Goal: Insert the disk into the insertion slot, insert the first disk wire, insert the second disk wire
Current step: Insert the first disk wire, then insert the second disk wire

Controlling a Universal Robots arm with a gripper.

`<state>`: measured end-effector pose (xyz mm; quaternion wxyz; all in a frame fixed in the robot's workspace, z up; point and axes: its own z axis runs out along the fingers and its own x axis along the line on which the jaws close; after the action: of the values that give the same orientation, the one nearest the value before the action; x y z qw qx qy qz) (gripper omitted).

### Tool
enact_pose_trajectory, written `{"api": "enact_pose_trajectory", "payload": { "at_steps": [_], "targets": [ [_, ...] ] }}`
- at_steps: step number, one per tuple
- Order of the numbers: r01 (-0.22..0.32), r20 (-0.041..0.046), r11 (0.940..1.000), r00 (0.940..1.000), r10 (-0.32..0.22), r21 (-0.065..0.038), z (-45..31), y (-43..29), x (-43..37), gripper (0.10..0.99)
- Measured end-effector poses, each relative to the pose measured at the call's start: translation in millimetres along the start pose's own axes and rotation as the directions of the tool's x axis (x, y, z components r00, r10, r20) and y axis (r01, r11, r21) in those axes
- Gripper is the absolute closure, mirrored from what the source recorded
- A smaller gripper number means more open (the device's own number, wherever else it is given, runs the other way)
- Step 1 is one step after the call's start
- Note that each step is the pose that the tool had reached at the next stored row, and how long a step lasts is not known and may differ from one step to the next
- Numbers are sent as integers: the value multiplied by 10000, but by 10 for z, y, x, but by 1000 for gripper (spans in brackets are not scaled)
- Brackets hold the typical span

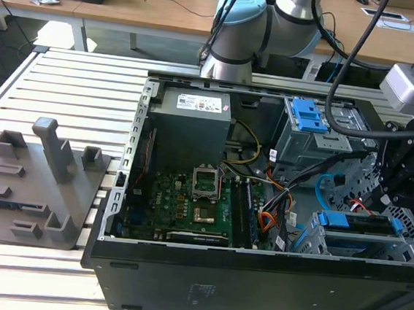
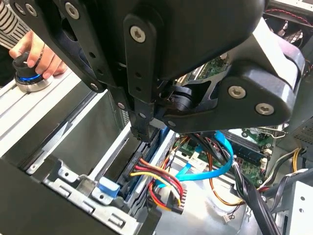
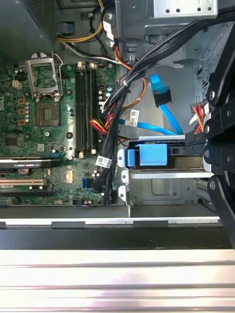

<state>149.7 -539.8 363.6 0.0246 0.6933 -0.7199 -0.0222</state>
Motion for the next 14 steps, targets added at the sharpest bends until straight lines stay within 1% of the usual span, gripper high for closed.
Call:
{"api": "enact_pose_trajectory", "payload": {
  "at_steps": [2,3,14],
  "targets": [
    [-1,2,10000,10000,1,0,4,48,2,980],
    [-1,1,10000,10000,1,-1,4,52,3,980],
    [0,1,10000,10000,0,0,4,55,2,980]
  ]
}}
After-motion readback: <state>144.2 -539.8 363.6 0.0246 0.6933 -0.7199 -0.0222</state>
